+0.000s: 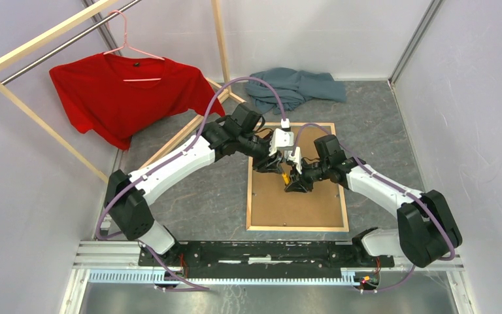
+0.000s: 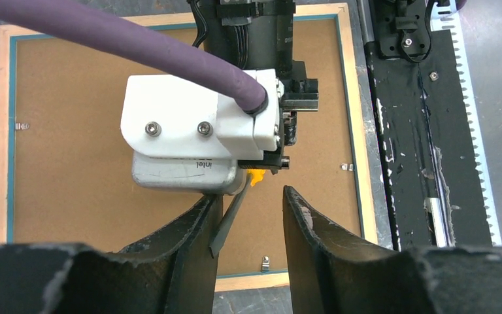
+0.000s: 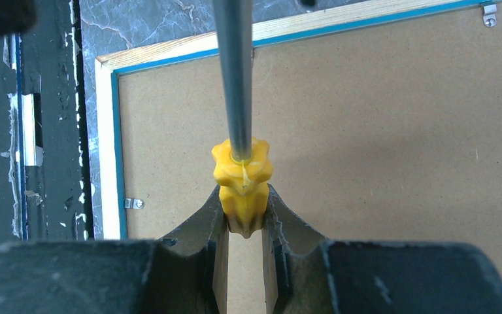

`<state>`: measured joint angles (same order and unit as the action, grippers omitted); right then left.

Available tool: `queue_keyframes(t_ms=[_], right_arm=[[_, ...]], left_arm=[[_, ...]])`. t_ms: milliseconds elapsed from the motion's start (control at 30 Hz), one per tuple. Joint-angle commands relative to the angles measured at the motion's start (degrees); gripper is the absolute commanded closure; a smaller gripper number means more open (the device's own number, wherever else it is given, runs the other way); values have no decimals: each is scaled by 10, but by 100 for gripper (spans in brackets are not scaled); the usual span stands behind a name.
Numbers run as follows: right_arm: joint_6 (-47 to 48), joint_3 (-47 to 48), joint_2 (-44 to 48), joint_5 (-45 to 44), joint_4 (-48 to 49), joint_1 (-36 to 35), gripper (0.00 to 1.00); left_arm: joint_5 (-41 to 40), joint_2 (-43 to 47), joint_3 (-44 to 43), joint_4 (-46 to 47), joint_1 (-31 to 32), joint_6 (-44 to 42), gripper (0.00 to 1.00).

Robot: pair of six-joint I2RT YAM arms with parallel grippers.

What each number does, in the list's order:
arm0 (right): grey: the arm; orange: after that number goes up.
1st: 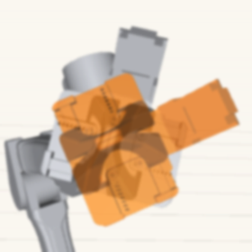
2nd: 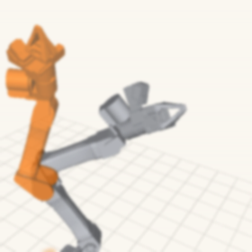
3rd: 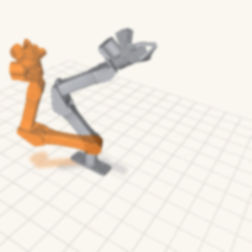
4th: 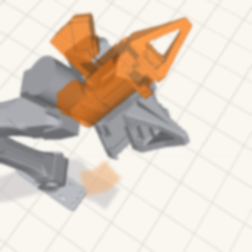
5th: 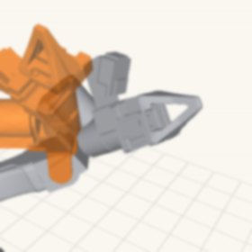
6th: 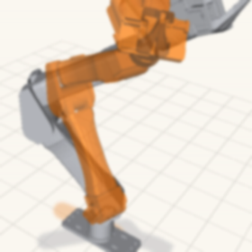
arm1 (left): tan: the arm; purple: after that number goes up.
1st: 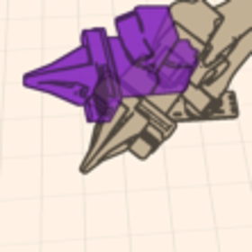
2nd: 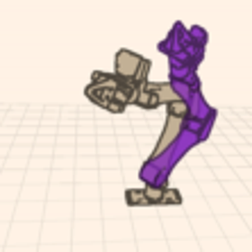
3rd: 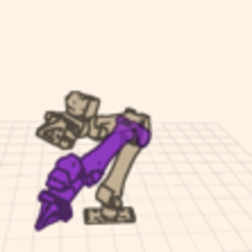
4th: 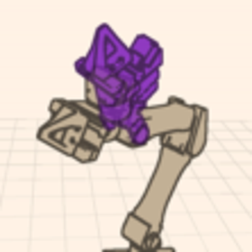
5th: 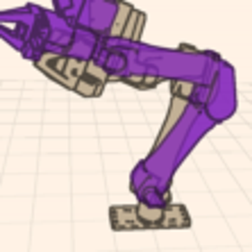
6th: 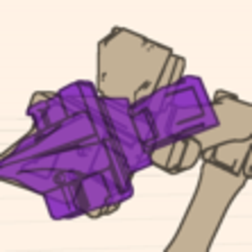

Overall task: Take the photo out of the frame
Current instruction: Adjust the screwdriver.

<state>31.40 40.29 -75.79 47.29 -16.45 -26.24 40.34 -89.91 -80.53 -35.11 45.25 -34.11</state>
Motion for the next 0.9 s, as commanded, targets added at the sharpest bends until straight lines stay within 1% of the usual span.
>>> queue_keyframes(t_ms=[0,67,233,333,533,567,600,633,667,700,733,767,800,867], right_arm=[[9,23,4,3,5,-3,100],[9,23,5,4,5,-3,100],[11,23,5,5,4,-3,100],[12,23,7,4,4,-3,100],[12,24,10,3,6,-3,100],[12,24,10,3,6,-2,100],[12,25,9,3,6,-2,100],[11,25,9,3,7,-3,100],[11,25,9,3,8,-3,100],[11,25,9,3,9,-2,100],[11,25,9,3,11,-1,91],[11,26,9,3,12,0,78],[11,27,9,3,12,1,68],[11,31,10,8,10,8,53]], left_arm=[[-9,-4,-14,-7,5,-31,55],[-11,-3,-12,-7,5,-34,56],[-15,-4,-7,-7,6,-34,63],[-14,-4,-6,-8,6,-35,70],[-12,-11,-6,-27,6,-42,73],[-11,-12,-5,-29,6,-43,75],[-11,-13,-6,-31,6,-43,80],[-9,-14,-6,-33,6,-43,90],[-9,-15,-6,-35,6,-43,97],[-10,-15,-6,-36,6,-42,98],[-10,-15,-6,-36,6,-40,98],[-11,-14,-6,-36,6,-39,98],[-11,-14,-7,-36,6,-39,98],[-8,-12,-8,-36,5,-33,98]])
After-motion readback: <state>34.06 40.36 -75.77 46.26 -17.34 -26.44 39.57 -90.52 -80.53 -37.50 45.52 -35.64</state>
